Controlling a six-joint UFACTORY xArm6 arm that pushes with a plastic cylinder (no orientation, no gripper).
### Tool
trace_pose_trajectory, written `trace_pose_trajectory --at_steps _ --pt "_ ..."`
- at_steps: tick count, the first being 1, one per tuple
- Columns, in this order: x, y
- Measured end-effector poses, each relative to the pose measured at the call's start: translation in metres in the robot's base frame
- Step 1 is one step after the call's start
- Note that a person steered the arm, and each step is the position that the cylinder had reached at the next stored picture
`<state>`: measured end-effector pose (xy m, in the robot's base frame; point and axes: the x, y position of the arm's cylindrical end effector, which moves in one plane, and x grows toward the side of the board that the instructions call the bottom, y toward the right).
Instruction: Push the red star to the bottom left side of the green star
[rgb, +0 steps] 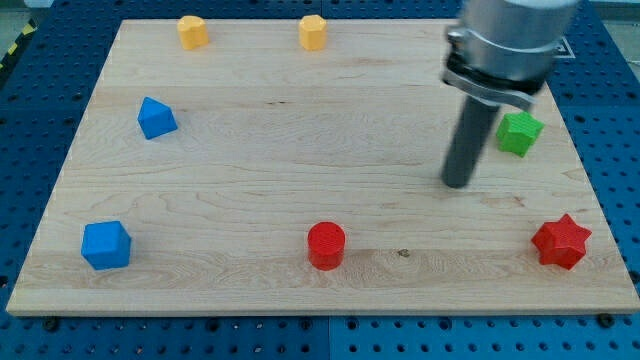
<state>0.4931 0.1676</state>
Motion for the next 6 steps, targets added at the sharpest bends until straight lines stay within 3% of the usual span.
trace_pose_trajectory --at_steps 1,2,3,6 --pt "0.019 0.072" --pt "0.038 0.108" --pt "0.078 0.109" --pt "0.091 0.091"
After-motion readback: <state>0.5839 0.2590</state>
